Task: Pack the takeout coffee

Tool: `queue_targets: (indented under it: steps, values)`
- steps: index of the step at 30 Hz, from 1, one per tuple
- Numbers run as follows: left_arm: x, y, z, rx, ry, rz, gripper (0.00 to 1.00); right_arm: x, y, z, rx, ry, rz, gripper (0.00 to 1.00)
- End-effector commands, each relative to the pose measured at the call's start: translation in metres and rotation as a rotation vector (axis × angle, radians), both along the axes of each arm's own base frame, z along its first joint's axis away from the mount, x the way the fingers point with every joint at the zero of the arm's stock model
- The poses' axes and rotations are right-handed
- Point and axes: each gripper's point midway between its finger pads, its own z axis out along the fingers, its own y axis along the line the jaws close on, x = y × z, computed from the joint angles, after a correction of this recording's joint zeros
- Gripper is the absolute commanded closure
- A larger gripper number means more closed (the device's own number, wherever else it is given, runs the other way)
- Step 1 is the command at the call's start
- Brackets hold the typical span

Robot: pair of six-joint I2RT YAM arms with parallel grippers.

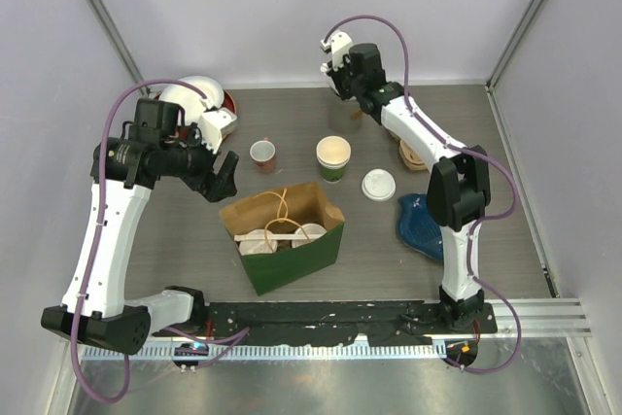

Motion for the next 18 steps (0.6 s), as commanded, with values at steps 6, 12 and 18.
queue_targets:
  steps: [6, 12, 18]
  values:
    - [-0.001, -0.001, 0.01, -0.015, -0.03, -0.013, 0.19, -0.027, -0.019, 0.093, 0.117, -0.103, -0.062, 0.99]
    - [0.0, 0.0, 0.008, -0.012, -0.025, -0.005, 0.19, -0.054, -0.028, 0.147, 0.177, -0.173, -0.049, 0.99]
    - [0.0, -0.001, 0.01, -0.019, -0.032, 0.0, 0.19, -0.079, -0.039, 0.18, 0.196, -0.204, -0.041, 0.99]
